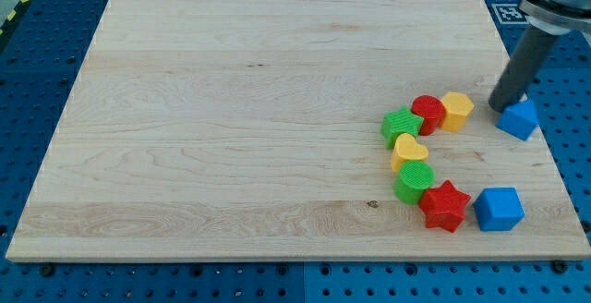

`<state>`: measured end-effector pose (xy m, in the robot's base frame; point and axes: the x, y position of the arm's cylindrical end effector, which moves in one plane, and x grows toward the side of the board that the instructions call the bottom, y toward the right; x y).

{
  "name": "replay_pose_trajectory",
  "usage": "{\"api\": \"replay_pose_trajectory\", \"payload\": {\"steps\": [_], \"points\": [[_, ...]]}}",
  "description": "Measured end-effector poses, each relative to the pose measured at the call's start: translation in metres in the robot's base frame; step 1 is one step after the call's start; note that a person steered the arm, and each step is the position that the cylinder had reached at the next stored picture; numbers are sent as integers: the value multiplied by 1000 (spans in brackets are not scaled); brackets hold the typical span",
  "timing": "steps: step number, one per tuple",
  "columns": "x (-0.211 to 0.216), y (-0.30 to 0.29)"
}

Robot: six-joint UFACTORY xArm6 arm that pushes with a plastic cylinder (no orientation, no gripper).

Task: Nudge the blue triangle down a bit

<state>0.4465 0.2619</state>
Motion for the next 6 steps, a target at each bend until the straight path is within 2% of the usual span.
{"api": "replay_pose_trajectory", "payload": {"steps": [1, 3, 4, 6], "points": [[6, 3], [-26, 32], [-15, 43], [35, 39]]}}
